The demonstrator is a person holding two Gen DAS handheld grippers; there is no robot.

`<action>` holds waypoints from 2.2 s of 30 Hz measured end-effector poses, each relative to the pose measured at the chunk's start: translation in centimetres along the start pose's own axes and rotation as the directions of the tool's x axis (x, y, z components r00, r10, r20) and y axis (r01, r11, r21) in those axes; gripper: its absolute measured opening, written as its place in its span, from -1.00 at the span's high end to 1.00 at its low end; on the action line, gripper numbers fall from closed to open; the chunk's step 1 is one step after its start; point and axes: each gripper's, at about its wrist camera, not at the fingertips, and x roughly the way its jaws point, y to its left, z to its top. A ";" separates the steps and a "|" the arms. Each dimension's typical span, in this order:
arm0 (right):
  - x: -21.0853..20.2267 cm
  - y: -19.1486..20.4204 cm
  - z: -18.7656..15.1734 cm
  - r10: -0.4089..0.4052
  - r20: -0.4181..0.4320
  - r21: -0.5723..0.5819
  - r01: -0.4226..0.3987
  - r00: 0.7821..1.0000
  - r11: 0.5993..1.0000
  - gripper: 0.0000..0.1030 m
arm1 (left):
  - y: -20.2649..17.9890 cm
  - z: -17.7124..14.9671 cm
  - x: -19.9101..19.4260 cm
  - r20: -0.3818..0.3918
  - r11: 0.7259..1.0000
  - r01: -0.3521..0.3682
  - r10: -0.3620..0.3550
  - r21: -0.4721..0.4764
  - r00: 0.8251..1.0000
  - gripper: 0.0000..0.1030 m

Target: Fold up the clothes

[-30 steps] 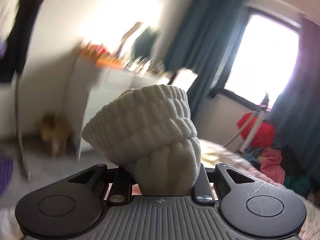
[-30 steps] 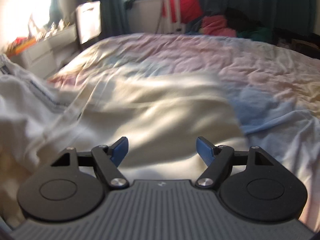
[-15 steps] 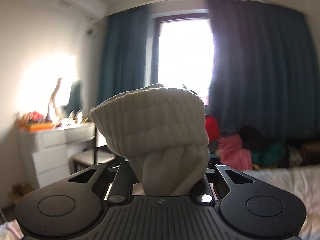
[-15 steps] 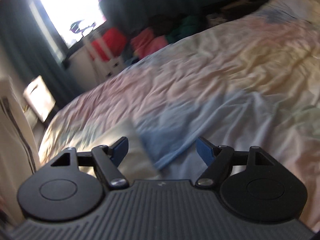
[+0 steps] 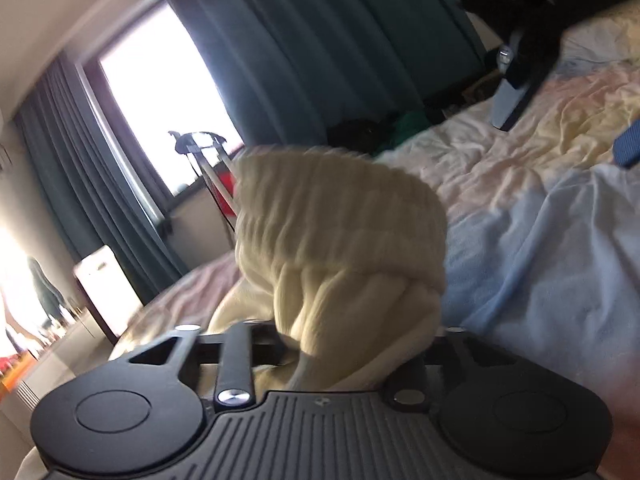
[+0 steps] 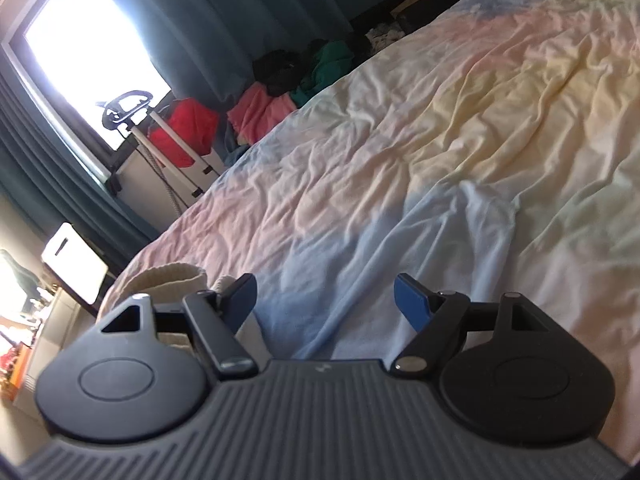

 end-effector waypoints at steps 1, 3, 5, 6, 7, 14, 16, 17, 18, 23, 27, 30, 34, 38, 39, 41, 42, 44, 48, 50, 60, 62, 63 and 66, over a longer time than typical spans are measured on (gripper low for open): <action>0.1 0.0 -0.1 0.026 -0.007 0.007 -0.026 1.000 1.000 -0.51 | 0.6 -0.1 -0.1 -0.019 1.000 0.019 -0.019 0.002 1.000 -0.37; 0.3 0.1 -0.2 0.090 -0.021 0.026 -0.089 0.996 0.996 -0.52 | 1.8 -0.4 -0.6 -0.038 0.996 0.081 -0.080 0.025 0.996 -0.60; 0.4 0.4 -0.4 0.159 -0.040 0.044 -0.157 0.987 0.987 -0.53 | 3.6 -1.2 -1.5 -0.052 0.989 0.137 -0.134 0.061 0.990 -0.64; 0.5 0.6 -0.6 0.190 -0.053 0.051 -0.188 0.980 0.981 -0.53 | 4.6 -1.7 -2.0 -0.060 0.984 0.162 -0.158 0.079 0.986 -0.66; 0.6 0.8 -0.7 0.216 -0.066 0.054 -0.213 0.974 0.976 -0.53 | 5.6 -2.1 -2.6 -0.067 0.977 0.188 -0.182 0.098 0.981 -0.67; 1.5 2.3 -2.0 0.270 -0.124 0.091 -0.260 0.955 0.961 -0.60 | 12.6 -7.8 -6.9 -0.020 0.957 0.147 -0.147 0.248 0.989 -0.73; 1.8 2.2 -2.2 0.267 -0.126 0.120 -0.252 0.955 0.960 -0.61 | 13.2 -8.7 -7.4 -0.006 0.960 0.125 -0.128 0.251 0.992 -0.72; 2.0 2.1 -2.3 0.265 -0.128 0.130 -0.249 0.956 0.960 -0.61 | 13.2 -9.1 -7.9 -0.005 0.962 0.139 -0.142 0.235 0.990 -0.69; 2.1 2.1 -2.4 0.261 -0.129 0.141 -0.243 0.957 0.960 -0.61 | 12.9 -9.4 -8.7 -0.004 0.964 0.153 -0.156 0.216 0.988 -0.66; 1.7 1.8 -2.8 0.286 -0.129 0.189 -0.260 0.949 0.947 -0.62 | 12.7 -11.3 -10.2 -0.006 0.954 0.202 -0.206 0.222 0.979 -0.38; 1.4 2.3 -3.3 0.330 -0.166 0.189 -0.298 0.929 0.936 -0.63 | 12.3 -12.8 -11.6 -0.069 0.908 0.332 -0.325 0.255 0.943 -0.27; 2.0 3.7 -4.3 0.269 -0.219 0.102 -0.252 0.938 0.962 -0.63 | 12.3 -13.6 -12.9 -0.089 0.887 0.366 -0.356 0.280 0.930 -0.27; 4.4 5.0 -5.9 0.201 -0.262 0.038 -0.198 0.944 0.979 -0.62 | 12.7 -13.7 -12.0 -0.100 0.888 0.394 -0.381 0.237 0.919 -0.28; 5.7 5.5 -6.6 0.149 -0.186 -0.035 -0.158 0.971 0.987 -0.46 | 13.2 -13.8 -11.7 -0.097 0.889 0.403 -0.391 0.217 0.915 -0.28; 5.5 5.5 -6.6 0.152 -0.169 -0.041 -0.161 0.974 0.986 -0.34 | 13.2 -13.9 -11.5 -0.094 0.889 0.404 -0.393 0.216 0.915 -0.27; 4.5 5.7 -6.1 0.167 -0.136 -0.047 -0.175 0.976 0.983 0.10 | 13.5 -13.9 -11.3 -0.091 0.886 0.414 -0.404 0.208 0.910 -0.27; 3.8 5.7 -5.7 0.185 -0.119 -0.048 -0.191 0.976 0.980 0.18 | 13.6 -13.8 -11.3 -0.090 0.884 0.422 -0.412 0.201 0.907 -0.27; 2.4 5.6 -4.9 0.226 -0.086 -0.040 -0.230 0.970 0.972 0.24 | 13.9 -13.8 -11.5 -0.087 0.883 0.433 -0.424 0.183 0.901 -0.28; 3.6 3.1 -5.2 0.167 -0.126 0.018 -0.166 0.978 0.986 0.24 | 14.3 -13.7 -11.7 -0.095 0.872 0.473 -0.464 0.130 0.881 -0.29; 5.3 1.1 -5.7 0.137 -0.181 0.108 -0.119 0.974 0.987 0.20 | 14.4 -13.8 -11.6 -0.098 0.869 0.479 -0.469 0.126 0.878 -0.29; 4.4 1.0 -5.5 0.176 -0.226 0.125 -0.151 0.958 0.981 -0.67 | 15.7 -14.0 -11.5 -0.109 0.866 0.498 -0.491 0.048 0.864 -0.29; 5.2 0.8 -6.0 0.170 -0.264 0.129 -0.140 0.950 0.982 -0.66 | 16.2 -13.9 -11.4 -0.114 0.859 0.512 -0.508 0.011 0.854 -0.29; 5.8 0.7 -6.3 0.175 -0.287 0.139 -0.139 0.942 0.980 -0.66 | 16.5 -13.8 -11.3 -0.116 0.855 0.519 -0.516 -0.008 0.849 -0.28; 7.3 0.8 -7.2 0.188 -0.328 0.132 -0.152 0.926 0.979 -0.82 | 17.4 -13.8 -11.4 -0.112 0.844 0.533 -0.536 -0.059 0.837 -0.27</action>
